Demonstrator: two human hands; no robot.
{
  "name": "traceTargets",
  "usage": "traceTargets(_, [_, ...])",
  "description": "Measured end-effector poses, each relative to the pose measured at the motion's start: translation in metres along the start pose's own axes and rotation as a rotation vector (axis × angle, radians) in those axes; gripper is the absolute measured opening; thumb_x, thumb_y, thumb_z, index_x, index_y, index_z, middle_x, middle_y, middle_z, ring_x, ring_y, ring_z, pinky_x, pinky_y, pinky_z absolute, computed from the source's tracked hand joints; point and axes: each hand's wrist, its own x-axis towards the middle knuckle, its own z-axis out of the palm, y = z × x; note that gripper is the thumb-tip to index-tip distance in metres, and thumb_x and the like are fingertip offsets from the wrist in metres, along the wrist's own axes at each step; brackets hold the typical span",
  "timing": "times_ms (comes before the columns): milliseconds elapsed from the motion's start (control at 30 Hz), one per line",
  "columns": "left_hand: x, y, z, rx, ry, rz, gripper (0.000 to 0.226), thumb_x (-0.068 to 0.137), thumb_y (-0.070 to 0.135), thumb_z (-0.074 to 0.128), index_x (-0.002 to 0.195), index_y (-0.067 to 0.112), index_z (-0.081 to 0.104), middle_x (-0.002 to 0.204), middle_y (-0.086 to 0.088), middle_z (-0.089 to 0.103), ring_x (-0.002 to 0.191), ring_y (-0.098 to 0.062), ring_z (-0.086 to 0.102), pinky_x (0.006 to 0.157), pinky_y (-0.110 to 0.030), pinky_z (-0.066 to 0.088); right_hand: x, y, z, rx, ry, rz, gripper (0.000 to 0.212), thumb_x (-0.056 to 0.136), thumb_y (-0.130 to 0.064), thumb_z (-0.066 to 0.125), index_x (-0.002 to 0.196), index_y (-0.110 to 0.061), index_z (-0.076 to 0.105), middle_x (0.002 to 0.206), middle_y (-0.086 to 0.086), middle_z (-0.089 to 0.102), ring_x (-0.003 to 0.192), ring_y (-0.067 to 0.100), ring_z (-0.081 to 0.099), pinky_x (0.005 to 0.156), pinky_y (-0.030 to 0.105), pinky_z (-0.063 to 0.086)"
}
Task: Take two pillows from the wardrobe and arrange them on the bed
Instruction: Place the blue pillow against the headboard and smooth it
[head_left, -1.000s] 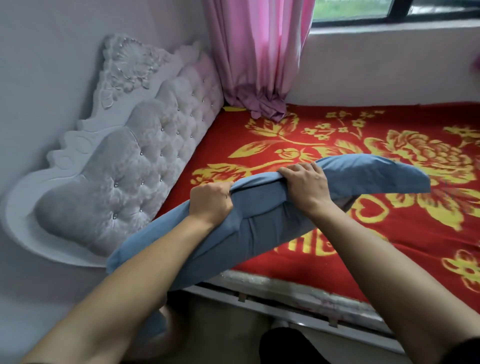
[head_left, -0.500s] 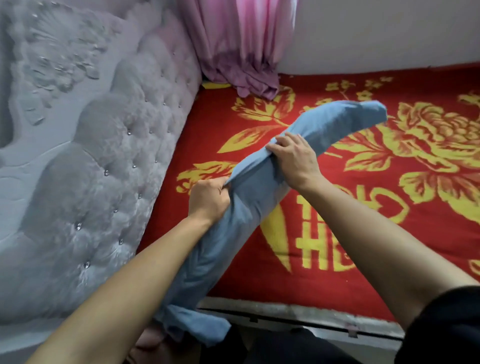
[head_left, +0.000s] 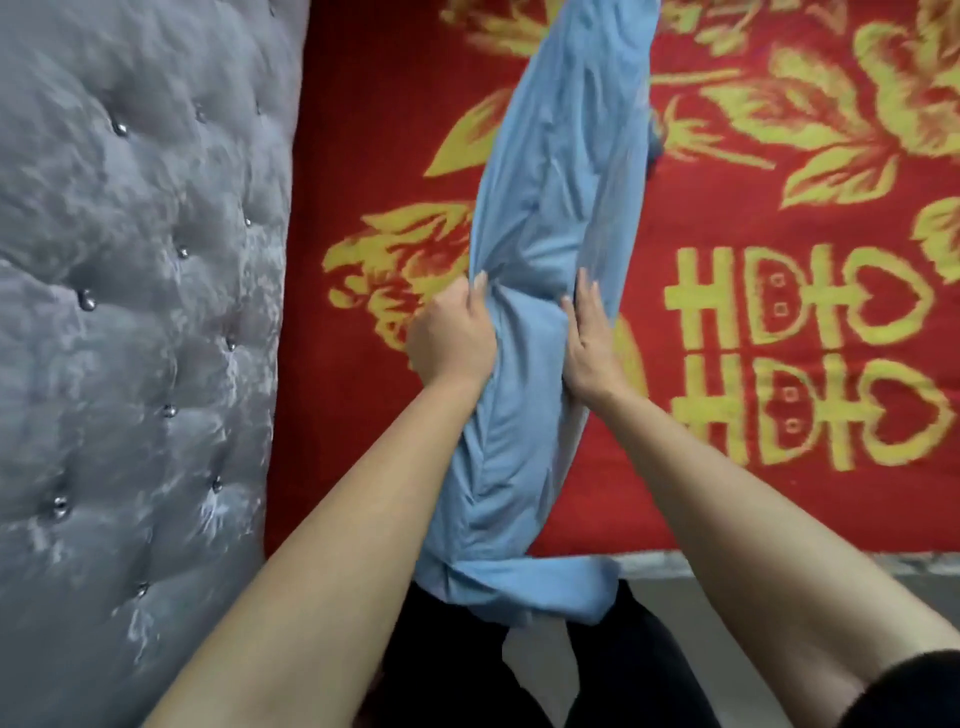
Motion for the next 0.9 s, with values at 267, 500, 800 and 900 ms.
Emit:
traceTargets(267, [0.095,-0.099,-0.035,0.246,-0.034,-0.114,0.051,0.1,0.04,0.042,0.147,0.02,0.035,0.135,-0.017,0.058,0.119,-0.039,0.056,0.095,-0.045,0.044,0.02,-0.003,0.055,-0.12,-0.159,-0.172,0.058,0.104,-0.04,0.043,0.156,-0.023,0.025,0.166,0.015,0.005,0.154,0.025,0.005,0.124,0.032,0.006])
traceTargets(500, [0.099,-0.155,-0.023,0.403,-0.252,-0.02,0.06,0.1,0.049,0.035,0.153,0.021,0.025,0.159,-0.019,0.021,0.145,-0.038,0.023,0.118,-0.049,0.021,0.021,0.041,0.085,-0.088,-0.162,0.264,0.082,0.095,-0.052,0.053,0.159,-0.02,0.011,0.164,0.022,0.004,0.153,0.034,0.005,0.124,0.04,0.009])
traceTargets(800, [0.106,-0.203,0.031,0.498,-0.252,-0.026,0.063,0.1,0.053,0.03,0.154,0.024,0.016,0.164,-0.011,0.008,0.15,-0.028,0.007,0.117,-0.061,0.007,0.026,0.068,0.124,0.303,-0.049,0.399,0.105,0.091,-0.047,0.065,0.157,-0.022,-0.013,0.165,0.003,0.019,0.149,0.022,0.025,0.123,0.036,0.021])
traceTargets(900, [0.134,-0.208,0.032,0.366,-0.126,-0.202,0.066,0.099,0.052,0.038,0.152,0.016,0.025,0.161,-0.014,0.02,0.147,-0.032,0.019,0.117,-0.056,0.016,0.025,0.065,0.133,0.362,0.042,0.352,0.097,0.094,-0.036,0.064,0.158,-0.02,-0.008,0.164,0.004,0.023,0.148,0.019,0.028,0.123,0.034,0.022])
